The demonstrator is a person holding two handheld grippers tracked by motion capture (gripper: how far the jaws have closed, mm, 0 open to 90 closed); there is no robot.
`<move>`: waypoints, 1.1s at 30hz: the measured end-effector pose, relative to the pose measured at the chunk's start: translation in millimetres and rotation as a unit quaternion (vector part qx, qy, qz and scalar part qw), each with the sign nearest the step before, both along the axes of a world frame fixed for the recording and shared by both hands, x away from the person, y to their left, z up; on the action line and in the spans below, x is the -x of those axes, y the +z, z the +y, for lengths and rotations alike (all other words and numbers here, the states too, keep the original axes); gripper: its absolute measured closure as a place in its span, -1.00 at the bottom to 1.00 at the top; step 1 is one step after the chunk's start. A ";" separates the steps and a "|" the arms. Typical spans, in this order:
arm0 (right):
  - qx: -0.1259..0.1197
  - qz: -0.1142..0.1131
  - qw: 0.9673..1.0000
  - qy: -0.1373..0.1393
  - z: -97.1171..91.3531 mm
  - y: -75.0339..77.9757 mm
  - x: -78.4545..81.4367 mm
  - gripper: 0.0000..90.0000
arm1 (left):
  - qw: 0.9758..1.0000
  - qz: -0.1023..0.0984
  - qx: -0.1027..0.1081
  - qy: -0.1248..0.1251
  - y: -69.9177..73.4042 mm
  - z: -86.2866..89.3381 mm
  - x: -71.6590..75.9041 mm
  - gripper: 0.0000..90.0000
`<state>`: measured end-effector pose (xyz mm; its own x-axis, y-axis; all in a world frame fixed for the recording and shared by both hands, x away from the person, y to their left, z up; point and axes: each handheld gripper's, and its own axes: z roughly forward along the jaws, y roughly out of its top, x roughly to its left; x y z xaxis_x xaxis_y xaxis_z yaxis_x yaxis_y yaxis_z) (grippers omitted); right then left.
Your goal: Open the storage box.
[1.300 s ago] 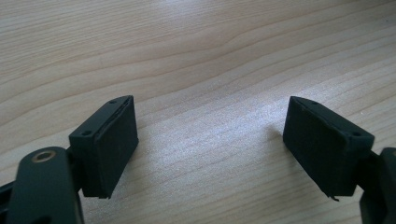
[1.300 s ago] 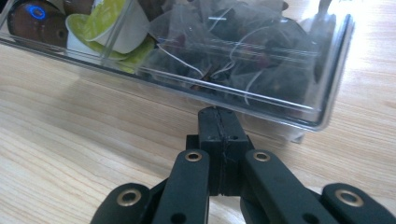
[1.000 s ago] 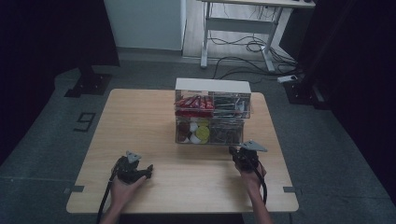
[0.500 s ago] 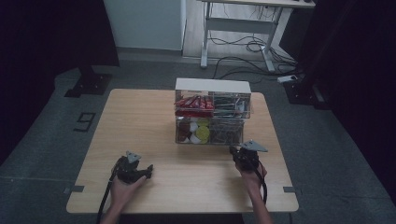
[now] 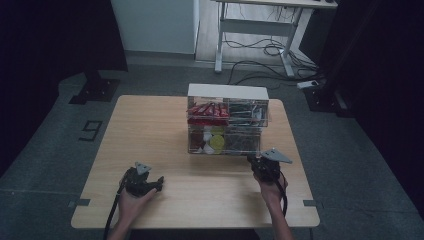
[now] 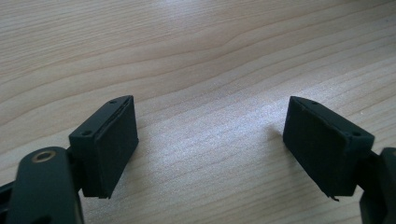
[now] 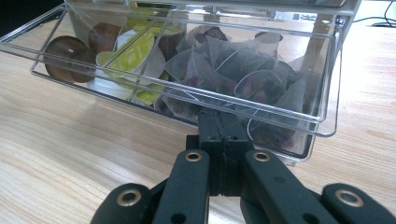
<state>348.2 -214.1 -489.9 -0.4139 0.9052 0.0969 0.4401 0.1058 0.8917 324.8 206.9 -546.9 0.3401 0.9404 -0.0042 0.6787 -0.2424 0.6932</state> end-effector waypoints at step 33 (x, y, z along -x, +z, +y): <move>-0.017 -0.014 1.000 0.000 0.2 16.4 -6.6 0.99 | 1.000 0.000 0.000 0.000 -0.1 -0.1 0.0 -0.60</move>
<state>354.7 -213.9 -473.5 -0.4165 0.9016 0.1167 0.4148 0.0742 0.9069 324.7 206.8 -547.0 0.3396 0.9406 -0.0048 0.6783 -0.2414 0.6940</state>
